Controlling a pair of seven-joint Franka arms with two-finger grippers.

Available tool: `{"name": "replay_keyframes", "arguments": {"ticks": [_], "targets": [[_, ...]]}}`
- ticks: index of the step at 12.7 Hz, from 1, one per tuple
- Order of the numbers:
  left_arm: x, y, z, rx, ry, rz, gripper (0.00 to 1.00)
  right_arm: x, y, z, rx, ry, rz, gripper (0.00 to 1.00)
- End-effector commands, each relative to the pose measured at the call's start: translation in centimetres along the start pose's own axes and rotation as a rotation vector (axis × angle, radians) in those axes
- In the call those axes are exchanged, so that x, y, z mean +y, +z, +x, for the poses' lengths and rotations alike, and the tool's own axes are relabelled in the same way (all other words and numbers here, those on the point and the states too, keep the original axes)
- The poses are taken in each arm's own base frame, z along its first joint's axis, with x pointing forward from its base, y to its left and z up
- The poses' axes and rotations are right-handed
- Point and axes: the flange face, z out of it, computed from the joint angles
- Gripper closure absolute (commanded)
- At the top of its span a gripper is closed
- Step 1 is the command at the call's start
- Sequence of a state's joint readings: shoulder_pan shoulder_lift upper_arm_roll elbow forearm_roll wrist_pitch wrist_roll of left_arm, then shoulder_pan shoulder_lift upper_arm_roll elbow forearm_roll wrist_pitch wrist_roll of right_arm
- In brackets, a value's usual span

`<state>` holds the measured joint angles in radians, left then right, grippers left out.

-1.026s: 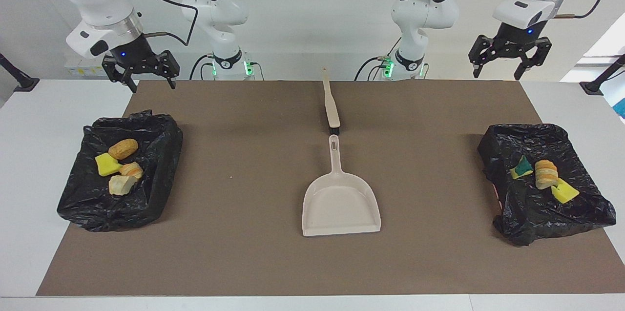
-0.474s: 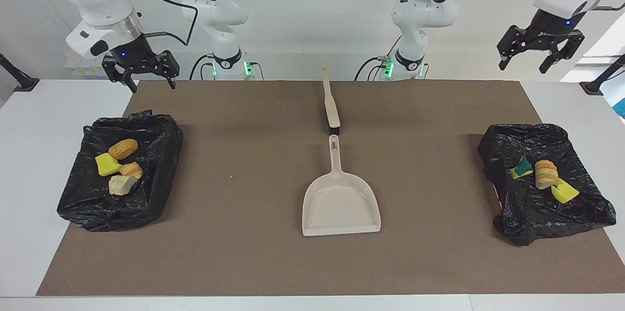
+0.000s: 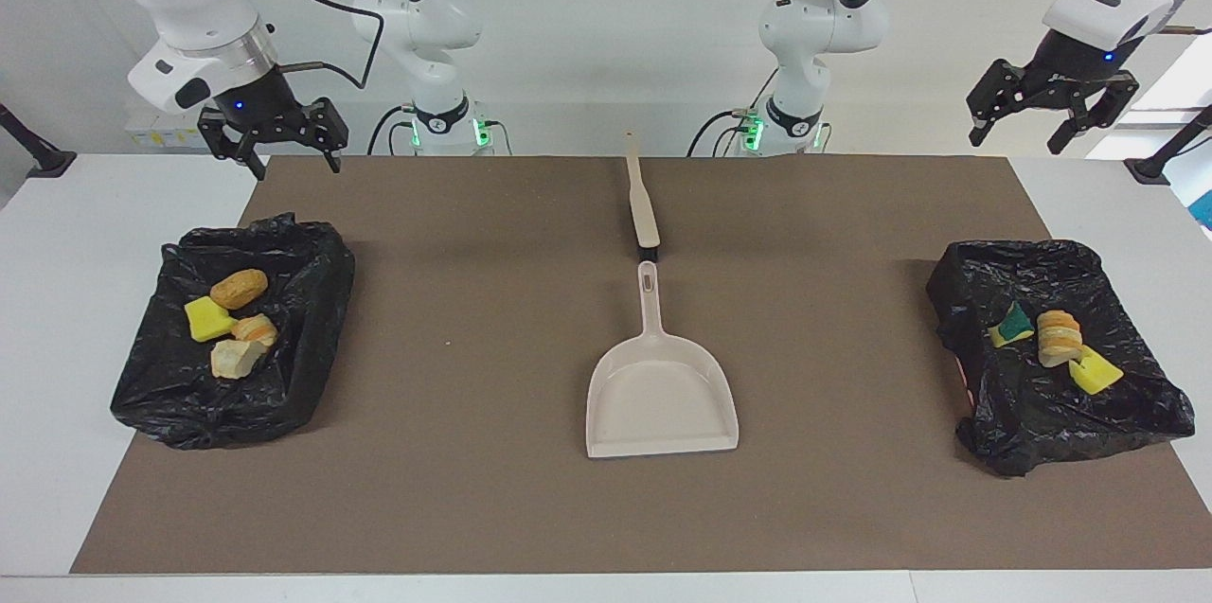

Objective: Sweep and dump trash in bin

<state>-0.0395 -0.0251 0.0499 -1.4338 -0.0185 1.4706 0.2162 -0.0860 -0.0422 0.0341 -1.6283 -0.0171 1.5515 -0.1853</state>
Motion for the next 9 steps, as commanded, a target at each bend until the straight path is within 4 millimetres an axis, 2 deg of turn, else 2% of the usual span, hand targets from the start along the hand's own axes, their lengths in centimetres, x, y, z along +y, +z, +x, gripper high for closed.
{"name": "replay_keyframes", "arguments": {"ticks": [1,9], "targets": [[0.5,-0.1,-1.0,-0.017,0.012,-0.019,0.0,0.0,-0.3,-0.3,0.001,-0.018,0.003,0.0],[1.2,0.8,-2.4,-0.045,0.025,-0.027,0.0,0.1,-0.3,-0.3,0.0,-0.018,0.003,0.0]]}}
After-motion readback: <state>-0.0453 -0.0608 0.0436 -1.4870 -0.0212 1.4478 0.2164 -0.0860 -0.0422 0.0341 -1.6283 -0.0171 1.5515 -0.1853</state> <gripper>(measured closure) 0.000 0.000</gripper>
